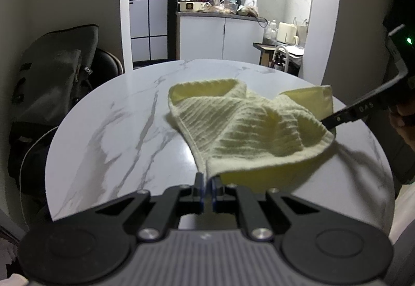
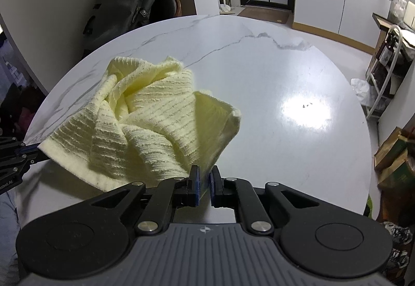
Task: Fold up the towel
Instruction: 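Pull the towel corners apart with both tools to open it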
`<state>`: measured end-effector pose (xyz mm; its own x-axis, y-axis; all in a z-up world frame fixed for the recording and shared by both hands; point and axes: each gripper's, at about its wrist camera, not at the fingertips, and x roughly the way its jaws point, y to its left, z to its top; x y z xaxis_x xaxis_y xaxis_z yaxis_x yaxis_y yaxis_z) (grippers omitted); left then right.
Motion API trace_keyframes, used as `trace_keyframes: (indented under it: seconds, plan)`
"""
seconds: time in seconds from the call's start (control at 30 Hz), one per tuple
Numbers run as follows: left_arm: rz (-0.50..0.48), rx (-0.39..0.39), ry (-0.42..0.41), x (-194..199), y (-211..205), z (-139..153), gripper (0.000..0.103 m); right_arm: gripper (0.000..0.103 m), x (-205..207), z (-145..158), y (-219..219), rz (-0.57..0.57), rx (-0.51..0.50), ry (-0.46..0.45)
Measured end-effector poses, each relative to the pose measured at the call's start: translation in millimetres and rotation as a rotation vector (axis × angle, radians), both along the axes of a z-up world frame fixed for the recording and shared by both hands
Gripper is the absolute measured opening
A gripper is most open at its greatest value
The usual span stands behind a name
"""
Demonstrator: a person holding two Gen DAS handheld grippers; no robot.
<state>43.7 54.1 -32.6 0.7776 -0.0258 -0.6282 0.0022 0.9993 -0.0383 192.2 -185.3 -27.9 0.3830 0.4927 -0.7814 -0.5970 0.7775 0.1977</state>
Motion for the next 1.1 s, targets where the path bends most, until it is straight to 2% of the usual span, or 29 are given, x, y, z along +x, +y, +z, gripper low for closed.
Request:
trace_keyframes:
  seconds: [0.43,0.53,0.6,0.77,1.03,1.1]
  plan:
    - [0.013,0.014,0.014,-0.3,0.5,-4.7,0.006,0.014,14.7,10.1,-10.4,-0.033,0.042,-0.035]
    - [0.012,0.016,0.016,-0.4,-0.1,-5.2,0.005,0.017,19.7,13.4,-8.8,-0.031,0.043,-0.043]
    - [0.014,0.017,0.017,-1.3,0.0,-5.0,0.006,0.022,23.0,15.0,-8.4,-0.033,0.043,-0.048]
    - [0.024,0.019,0.018,-2.2,2.1,-4.8,0.006,0.025,30.9,15.4,-10.2,-0.051,0.051,-0.045]
    - [0.025,0.026,0.021,-1.6,3.0,-5.1,0.006,0.025,38.1,10.8,-8.4,-0.052,0.061,-0.044]
    - [0.028,0.028,0.02,-0.8,3.2,-4.6,0.006,0.018,37.4,10.8,-6.5,-0.039,0.052,-0.05]
